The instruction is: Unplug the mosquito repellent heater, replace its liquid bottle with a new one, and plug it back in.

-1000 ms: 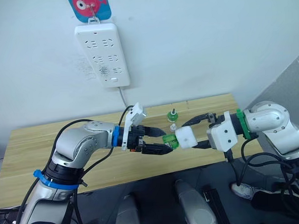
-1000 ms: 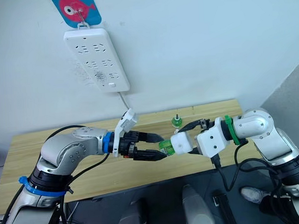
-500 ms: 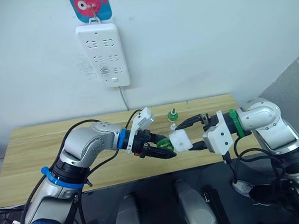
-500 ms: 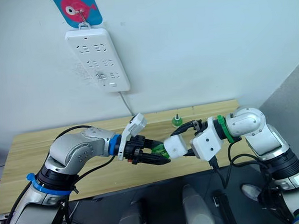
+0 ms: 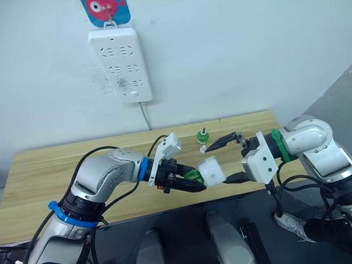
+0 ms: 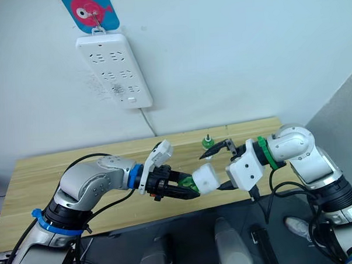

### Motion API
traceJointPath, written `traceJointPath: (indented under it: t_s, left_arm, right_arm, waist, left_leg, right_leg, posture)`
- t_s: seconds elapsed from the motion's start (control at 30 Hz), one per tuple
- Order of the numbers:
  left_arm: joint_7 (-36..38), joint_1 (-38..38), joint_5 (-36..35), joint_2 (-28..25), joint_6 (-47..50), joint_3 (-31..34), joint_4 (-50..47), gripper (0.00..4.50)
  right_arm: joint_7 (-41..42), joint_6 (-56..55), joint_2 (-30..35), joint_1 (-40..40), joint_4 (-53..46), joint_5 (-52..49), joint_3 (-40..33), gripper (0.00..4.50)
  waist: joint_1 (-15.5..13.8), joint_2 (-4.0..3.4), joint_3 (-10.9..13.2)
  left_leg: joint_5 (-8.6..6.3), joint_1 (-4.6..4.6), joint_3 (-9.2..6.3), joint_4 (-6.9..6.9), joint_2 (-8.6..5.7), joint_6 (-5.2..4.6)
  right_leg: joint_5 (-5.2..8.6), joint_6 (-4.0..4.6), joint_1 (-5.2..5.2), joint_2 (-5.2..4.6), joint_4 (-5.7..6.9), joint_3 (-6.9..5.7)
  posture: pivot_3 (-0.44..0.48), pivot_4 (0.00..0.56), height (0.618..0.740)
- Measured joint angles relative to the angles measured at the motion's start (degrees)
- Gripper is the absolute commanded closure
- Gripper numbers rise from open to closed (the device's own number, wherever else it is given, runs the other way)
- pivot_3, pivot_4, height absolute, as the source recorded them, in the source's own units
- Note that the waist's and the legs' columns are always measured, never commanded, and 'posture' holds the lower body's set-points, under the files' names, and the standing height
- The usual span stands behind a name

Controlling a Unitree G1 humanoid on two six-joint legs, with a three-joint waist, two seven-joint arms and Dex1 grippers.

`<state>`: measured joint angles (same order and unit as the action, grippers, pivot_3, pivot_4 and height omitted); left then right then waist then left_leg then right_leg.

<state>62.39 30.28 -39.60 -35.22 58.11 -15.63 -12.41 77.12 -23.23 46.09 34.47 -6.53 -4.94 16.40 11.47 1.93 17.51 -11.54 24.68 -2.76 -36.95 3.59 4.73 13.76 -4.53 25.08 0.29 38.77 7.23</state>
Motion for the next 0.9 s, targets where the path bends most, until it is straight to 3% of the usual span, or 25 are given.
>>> traceJointPath:
  t_s: [0.1, 0.17, 0.23, 0.37, 0.47, 0.6, 0.77, 0.9]
  left_arm:
    - [-1.76, -2.20, 0.25, 1.71, -1.46, 0.54, -0.38, 2.22]
    - [-4.55, -4.80, 2.55, 5.36, -7.96, 2.34, -0.55, 2.22]
    - [-8.92, -7.11, 5.01, 9.74, -14.52, 4.71, -0.50, 2.22]
    - [-15.90, -11.40, 13.20, 16.21, -31.38, 6.99, -0.20, 2.22]
    - [-19.25, -14.32, 20.38, 19.31, -45.01, 6.67, 1.74, 2.22]
    - [-24.91, -15.56, 28.81, 23.41, -59.47, 5.84, 6.59, 2.22]
    - [-30.61, -16.44, 34.23, 25.77, -67.72, 5.94, 10.83, 2.22]
    - [-32.10, -16.53, 34.54, 26.59, -68.78, 5.93, 10.71, 2.22]
  right_arm:
    - [-1.49, -5.90, 1.97, -0.51, 4.03, 1.55, -2.26, 0.00]
    - [-3.50, -6.71, 4.31, -3.05, 5.99, 1.67, -5.15, 0.00]
    - [-6.04, -3.40, 6.23, -6.63, 6.85, 1.59, -8.53, 0.00]
    - [-13.11, 14.19, 6.88, -15.64, 1.67, -2.32, -15.85, 0.00]
    - [-23.14, 35.85, 1.34, -20.42, -10.68, -12.39, -19.99, 0.00]
    - [-42.92, 61.49, -12.58, -18.97, -25.92, -28.04, -22.34, 0.00]
    - [-64.52, 77.49, -28.06, -15.77, -32.16, -37.45, -23.55, 0.00]
    - [-72.88, 82.61, -33.75, -15.69, -33.12, -43.59, -24.85, 0.00]
  waist:
    - [0.09, 0.01, 0.00]
    - [-0.20, 0.01, 0.01]
    - [-0.32, 0.03, 0.02]
    - [-0.29, 0.03, 0.02]
    - [0.22, 0.04, 0.02]
    - [0.70, 0.11, 0.01]
    - [1.17, 0.10, 0.01]
    - [1.09, 0.09, 0.01]
  left_leg:
    - [0.00, 0.00, 0.01, 0.00, -0.01, 0.00]
    - [0.00, 0.01, 0.01, 0.01, -0.02, 0.00]
    - [0.00, 0.01, 0.02, 0.01, -0.03, 0.00]
    - [0.00, -0.02, 0.06, 0.03, -0.03, -0.01]
    - [0.00, -0.22, 0.13, 0.04, -0.02, -0.01]
    - [0.04, -0.36, 0.10, -0.02, -0.11, -0.02]
    - [0.03, -0.18, 0.24, 0.09, -0.17, -0.03]
    - [0.01, 0.10, 0.21, 0.13, -0.18, -0.06]
  right_leg:
    - [0.01, 0.00, -0.01, -0.01, -0.03, 0.01]
    - [0.01, 0.02, -0.03, -0.03, -0.07, 0.00]
    - [-0.01, 0.05, -0.03, -0.04, -0.08, 0.02]
    - [-0.11, 0.22, -0.04, -0.04, -0.05, 0.10]
    - [0.00, 0.04, -0.07, 0.04, 0.08, 0.30]
    - [0.12, 0.36, -0.20, 0.10, 0.08, 0.48]
    - [0.00, 0.06, -0.09, 0.11, -0.18, 0.73]
    - [-0.03, -0.11, 0.10, 0.11, -0.28, 0.74]
  posture:
    - [-0.298, 0.302, 0.740]
    - [-0.294, 0.305, 0.740]
    - [-0.294, 0.306, 0.740]
    - [-0.303, 0.313, 0.740]
    - [-0.305, 0.313, 0.740]
    - [-0.299, 0.309, 0.740]
    - [-0.286, 0.305, 0.740]
    - [-0.283, 0.304, 0.740]
